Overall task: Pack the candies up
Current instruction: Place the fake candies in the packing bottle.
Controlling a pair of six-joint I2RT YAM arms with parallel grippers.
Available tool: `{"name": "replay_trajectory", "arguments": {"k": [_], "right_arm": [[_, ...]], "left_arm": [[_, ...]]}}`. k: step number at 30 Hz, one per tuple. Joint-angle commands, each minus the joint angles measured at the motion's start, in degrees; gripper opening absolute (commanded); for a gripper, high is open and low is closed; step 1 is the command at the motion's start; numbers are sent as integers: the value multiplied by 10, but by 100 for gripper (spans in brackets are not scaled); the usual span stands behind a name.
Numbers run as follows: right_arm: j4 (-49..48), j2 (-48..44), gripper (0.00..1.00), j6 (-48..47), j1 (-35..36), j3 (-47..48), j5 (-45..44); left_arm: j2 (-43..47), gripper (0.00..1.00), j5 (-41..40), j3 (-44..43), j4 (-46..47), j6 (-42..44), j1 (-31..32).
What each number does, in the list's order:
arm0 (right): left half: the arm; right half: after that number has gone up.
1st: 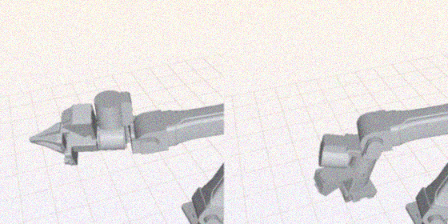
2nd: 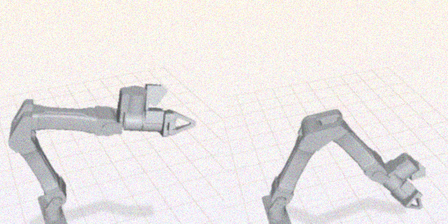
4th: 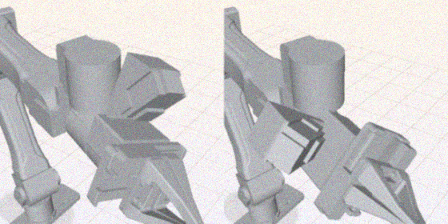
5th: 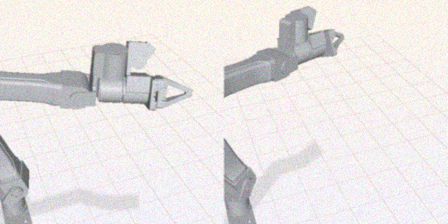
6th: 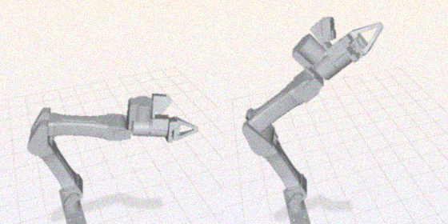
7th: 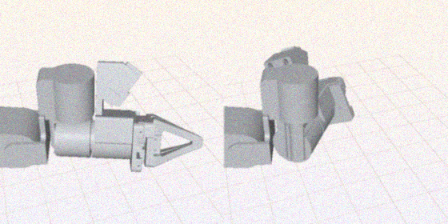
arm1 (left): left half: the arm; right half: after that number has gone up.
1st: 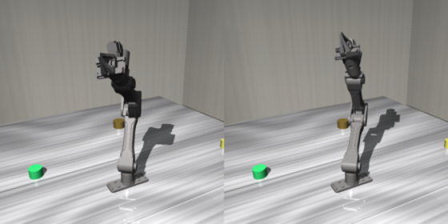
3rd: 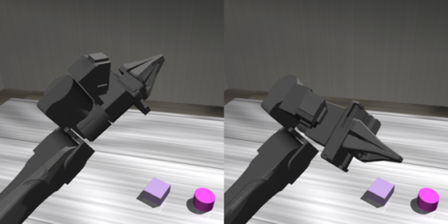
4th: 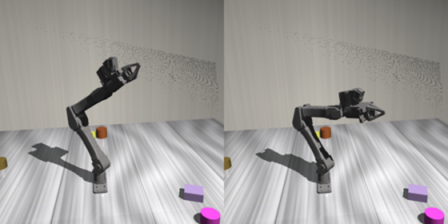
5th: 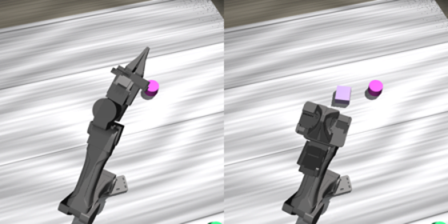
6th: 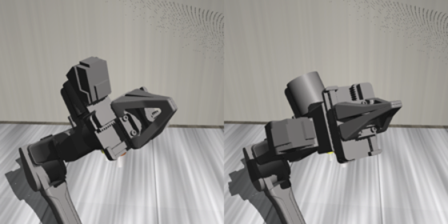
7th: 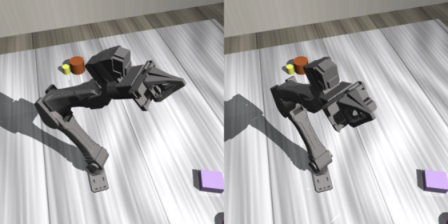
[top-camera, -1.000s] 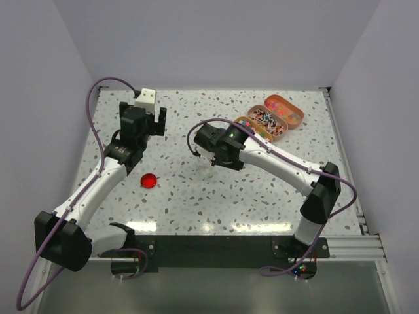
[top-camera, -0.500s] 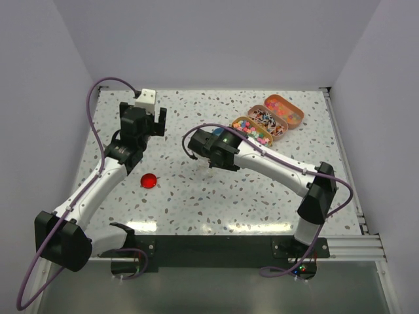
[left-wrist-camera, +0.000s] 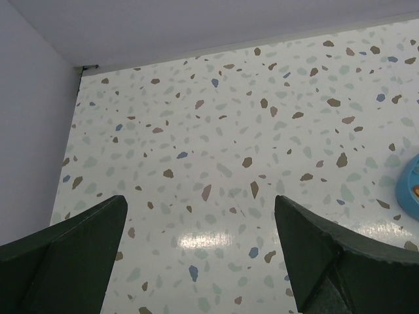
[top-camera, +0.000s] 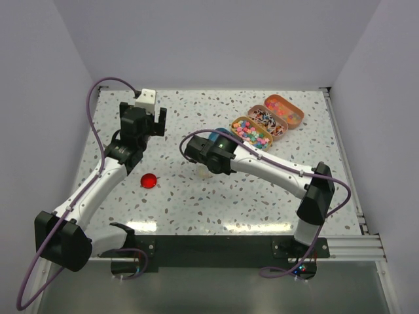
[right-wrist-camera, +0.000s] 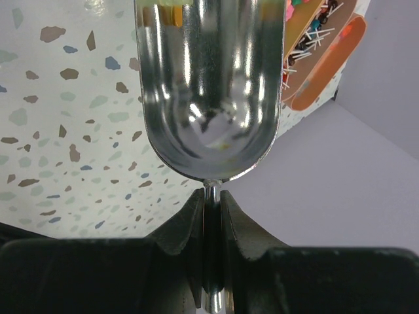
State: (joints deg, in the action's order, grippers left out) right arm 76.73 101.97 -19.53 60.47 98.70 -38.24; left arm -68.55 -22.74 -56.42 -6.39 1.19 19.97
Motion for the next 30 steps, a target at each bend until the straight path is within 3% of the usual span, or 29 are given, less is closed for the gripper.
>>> {"name": "replay_trajectory", "arguments": {"k": [1, 13, 19, 25, 30], "right_arm": [[38, -7, 0, -10, 9, -8, -40], [30, -15, 0, -27, 28, -24, -90], [28, -32, 0, -11, 26, -4, -52], [15, -47, 0, -2, -46, 40, 5], [2, -25, 0, 26, -147, 80, 91]], "left_arm": [[4, 100, -2, 0, 34, 8, 2], [5, 100, 0, -1, 34, 7, 2], [4, 100, 3, 0, 36, 8, 2], [1, 98, 39, 3, 41, 6, 2], [-18, 95, 93, -1, 50, -7, 2]]}}
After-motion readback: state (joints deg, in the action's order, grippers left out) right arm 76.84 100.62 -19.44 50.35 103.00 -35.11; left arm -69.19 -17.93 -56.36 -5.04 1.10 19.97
